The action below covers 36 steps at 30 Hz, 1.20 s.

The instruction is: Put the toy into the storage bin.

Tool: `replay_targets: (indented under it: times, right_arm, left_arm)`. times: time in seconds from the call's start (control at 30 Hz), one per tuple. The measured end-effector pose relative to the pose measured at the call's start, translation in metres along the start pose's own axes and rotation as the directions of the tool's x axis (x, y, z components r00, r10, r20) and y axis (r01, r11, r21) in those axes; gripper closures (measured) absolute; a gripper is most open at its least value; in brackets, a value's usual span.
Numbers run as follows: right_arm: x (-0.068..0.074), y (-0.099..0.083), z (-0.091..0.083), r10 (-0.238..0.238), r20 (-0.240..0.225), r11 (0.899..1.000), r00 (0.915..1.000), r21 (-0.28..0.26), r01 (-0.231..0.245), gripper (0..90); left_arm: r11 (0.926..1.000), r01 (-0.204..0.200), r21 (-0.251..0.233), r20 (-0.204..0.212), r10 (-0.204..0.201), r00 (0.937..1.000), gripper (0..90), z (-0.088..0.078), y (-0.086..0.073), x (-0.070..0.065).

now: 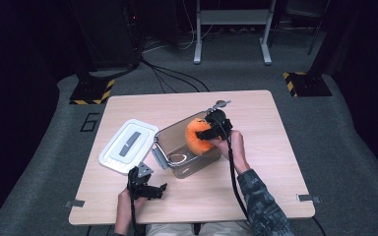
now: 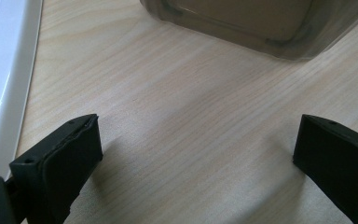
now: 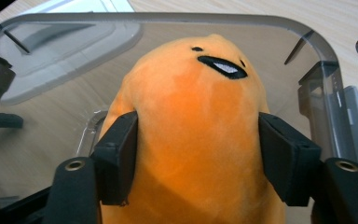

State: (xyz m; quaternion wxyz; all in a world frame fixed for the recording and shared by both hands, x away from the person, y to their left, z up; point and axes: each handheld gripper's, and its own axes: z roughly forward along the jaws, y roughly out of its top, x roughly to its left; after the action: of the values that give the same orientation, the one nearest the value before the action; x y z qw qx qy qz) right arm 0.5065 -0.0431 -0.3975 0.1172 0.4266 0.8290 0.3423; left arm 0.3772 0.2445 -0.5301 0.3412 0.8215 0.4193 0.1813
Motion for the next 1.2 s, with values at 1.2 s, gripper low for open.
replay_targets:
  times: [1.2]
  right_arm:
    - [-0.006, -0.010, -0.038, -0.043, 0.007, 0.995, 0.9990, -0.093, 0.044, 15.0]
  left_arm:
    - [1.0000, 0.000, 0.000, 0.001, 0.000, 1.0000, 0.7, 0.000, 0.000, 0.000]
